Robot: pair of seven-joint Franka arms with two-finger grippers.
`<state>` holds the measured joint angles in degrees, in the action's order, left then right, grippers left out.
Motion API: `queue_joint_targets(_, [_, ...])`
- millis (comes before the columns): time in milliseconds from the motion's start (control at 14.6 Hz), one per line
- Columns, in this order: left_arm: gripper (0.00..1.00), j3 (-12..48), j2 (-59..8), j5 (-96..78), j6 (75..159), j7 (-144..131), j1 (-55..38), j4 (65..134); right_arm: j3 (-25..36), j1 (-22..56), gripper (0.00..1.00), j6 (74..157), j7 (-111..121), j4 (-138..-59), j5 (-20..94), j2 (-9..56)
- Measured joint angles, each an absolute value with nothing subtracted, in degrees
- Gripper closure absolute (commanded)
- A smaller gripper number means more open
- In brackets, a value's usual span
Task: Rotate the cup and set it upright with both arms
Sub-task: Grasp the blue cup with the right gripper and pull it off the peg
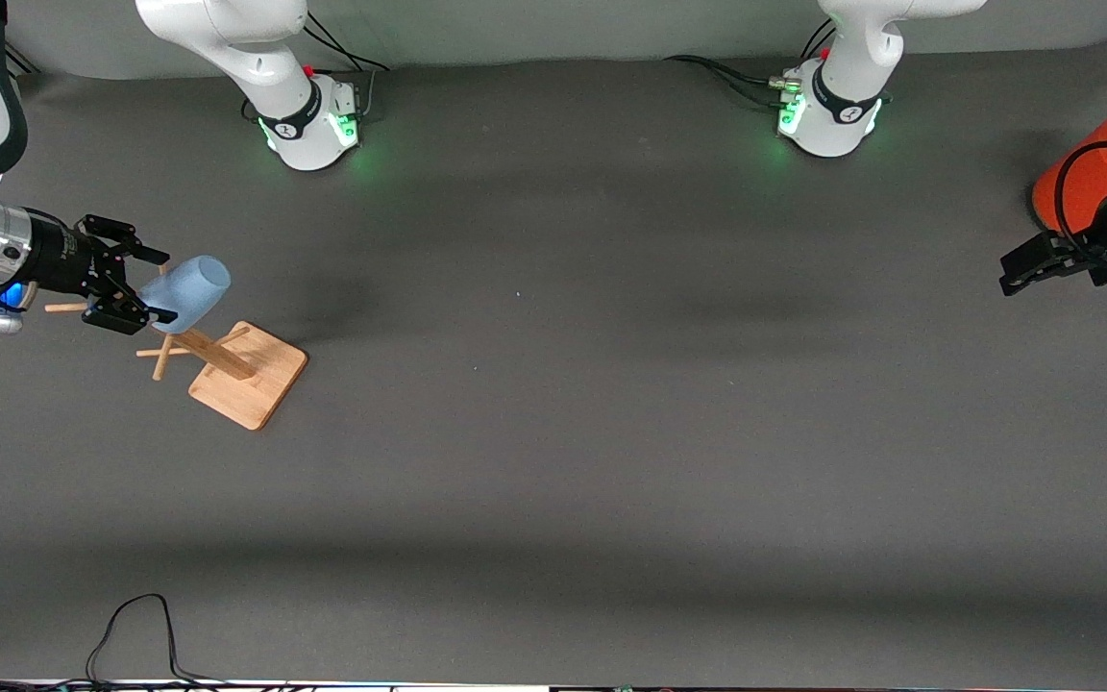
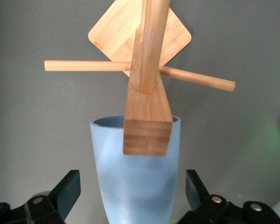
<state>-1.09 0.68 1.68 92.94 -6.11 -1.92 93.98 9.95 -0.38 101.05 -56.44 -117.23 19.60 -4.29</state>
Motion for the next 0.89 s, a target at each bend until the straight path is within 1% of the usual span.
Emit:
queue_joint_targets(343, [0.0,-1.1,0.7,1.7,92.9,-6.1,-1.9,94.0,9.8,-0.3,0.01,106.0,-55.5,-121.4,20.1,-4.1])
queue_joint_targets(412, [0.0,-1.1,0.7,1.7,92.9,-6.1,-1.9,94.0,9.8,-0.3,0.11,106.3,-55.2,-121.7,20.2,-4.0])
queue_joint_targets(549, [0.0,-1.1,0.7,1.7,92.9,-6.0,-1.9,94.0,9.8,-0.3,0.26,106.7,-55.0,-122.1,20.2,-4.0])
queue_joint_targets(892, [0.0,-1.1,0.7,1.7,92.9,-5.8,-1.9,94.0,9.7,-0.3,0.27,106.8,-54.9,-122.0,20.4,-3.9])
